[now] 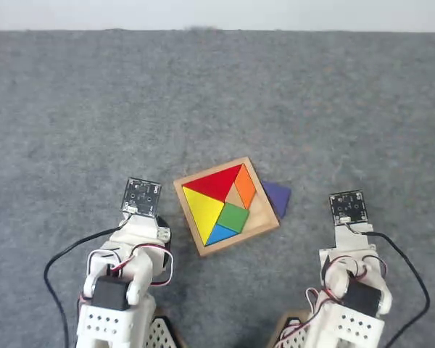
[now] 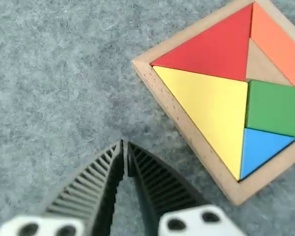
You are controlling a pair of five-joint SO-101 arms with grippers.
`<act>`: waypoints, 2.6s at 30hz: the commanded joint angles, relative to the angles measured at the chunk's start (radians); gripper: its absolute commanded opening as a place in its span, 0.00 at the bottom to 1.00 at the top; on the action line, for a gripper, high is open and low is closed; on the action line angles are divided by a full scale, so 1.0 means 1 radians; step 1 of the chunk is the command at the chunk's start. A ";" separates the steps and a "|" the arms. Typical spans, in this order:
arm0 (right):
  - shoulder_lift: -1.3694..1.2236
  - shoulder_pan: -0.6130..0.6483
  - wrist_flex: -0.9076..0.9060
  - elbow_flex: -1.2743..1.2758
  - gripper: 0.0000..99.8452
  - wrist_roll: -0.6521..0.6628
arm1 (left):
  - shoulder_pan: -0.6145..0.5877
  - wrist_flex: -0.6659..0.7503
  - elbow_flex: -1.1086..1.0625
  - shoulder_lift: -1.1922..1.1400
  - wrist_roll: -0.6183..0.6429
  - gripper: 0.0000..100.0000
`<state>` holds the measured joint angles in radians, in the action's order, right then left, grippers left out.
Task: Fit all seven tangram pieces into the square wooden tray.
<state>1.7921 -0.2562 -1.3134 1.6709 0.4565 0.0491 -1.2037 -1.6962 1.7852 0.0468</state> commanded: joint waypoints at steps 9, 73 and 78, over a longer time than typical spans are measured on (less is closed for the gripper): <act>0.022 0.268 0.045 0.012 0.04 0.014 | 0.002 -0.005 0.012 0.014 0.012 0.01; -1.969 0.602 0.352 -1.180 0.24 -0.087 | 0.002 -0.005 0.012 0.014 0.012 0.01; -1.968 0.602 0.352 -1.178 0.13 -0.091 | 0.002 -0.005 0.012 0.014 0.012 0.01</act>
<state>-0.1672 0.3145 -0.9375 0.4971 0.3613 0.0491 -1.2037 -1.6962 1.7852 0.0468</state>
